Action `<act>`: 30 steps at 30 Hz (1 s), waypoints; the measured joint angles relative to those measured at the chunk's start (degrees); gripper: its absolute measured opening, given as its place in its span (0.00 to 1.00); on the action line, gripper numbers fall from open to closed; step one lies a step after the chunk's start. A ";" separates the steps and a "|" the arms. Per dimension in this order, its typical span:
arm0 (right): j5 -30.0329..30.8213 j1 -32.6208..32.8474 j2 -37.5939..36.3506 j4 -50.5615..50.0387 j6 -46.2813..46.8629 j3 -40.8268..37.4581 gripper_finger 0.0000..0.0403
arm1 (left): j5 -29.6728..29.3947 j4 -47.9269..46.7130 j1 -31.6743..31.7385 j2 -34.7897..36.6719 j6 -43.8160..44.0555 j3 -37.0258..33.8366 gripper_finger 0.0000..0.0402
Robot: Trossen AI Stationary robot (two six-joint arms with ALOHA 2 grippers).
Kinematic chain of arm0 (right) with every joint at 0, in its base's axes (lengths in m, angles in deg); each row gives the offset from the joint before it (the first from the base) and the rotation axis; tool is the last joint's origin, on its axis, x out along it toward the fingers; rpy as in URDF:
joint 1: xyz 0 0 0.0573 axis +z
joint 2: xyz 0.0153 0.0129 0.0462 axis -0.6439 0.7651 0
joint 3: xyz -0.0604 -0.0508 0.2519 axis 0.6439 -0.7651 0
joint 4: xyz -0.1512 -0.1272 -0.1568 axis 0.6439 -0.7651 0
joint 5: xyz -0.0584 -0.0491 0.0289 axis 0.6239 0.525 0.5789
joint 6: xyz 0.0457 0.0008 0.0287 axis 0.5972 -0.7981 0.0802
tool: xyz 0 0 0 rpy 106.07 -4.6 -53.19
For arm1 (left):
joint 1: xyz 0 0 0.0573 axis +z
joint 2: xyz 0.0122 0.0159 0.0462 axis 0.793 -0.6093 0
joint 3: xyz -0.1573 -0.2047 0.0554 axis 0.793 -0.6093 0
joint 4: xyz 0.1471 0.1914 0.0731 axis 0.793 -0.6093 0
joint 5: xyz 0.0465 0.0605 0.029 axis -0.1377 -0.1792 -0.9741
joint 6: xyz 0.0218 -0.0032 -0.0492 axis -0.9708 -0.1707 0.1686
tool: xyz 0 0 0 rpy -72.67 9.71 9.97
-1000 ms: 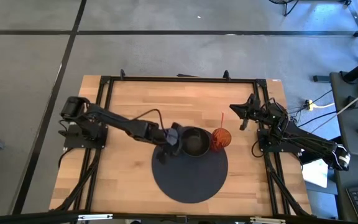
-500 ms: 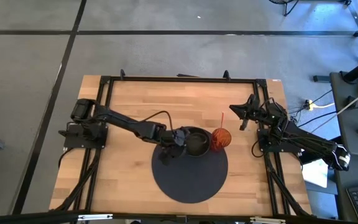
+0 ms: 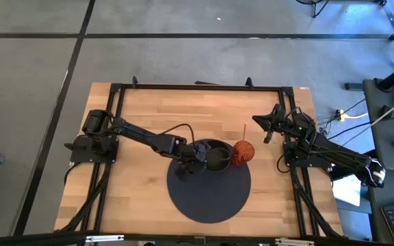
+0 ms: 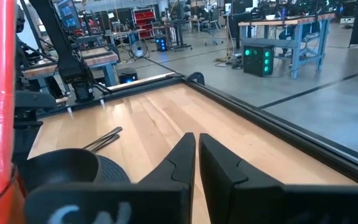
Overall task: Pick & Place Utensil
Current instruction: Adjust the black bowl
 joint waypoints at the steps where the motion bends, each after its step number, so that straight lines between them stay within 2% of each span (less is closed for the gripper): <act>1: 0.00 -0.02 0.00 0.00 0.04 0.00 0.06 | -0.02 -0.49 0.00 0.00 -0.04 0.00 0.32; 8: -0.67 0.00 0.01 -0.01 0.37 0.00 0.06 | -0.07 -0.56 0.00 0.00 -0.41 0.00 0.24; 16: -3.28 0.00 0.01 0.00 1.19 0.00 0.06 | -0.14 -0.12 0.00 0.00 -4.85 -0.03 0.02; 26: -4.04 0.00 -0.01 0.01 1.95 0.00 0.06 | 0.17 -0.08 -1.90 -0.02 -5.34 -0.06 0.01; 30: -4.01 0.00 0.01 0.01 1.85 0.00 0.06 | 3.01 -4.72 -3.77 -0.02 -4.92 3.45 0.01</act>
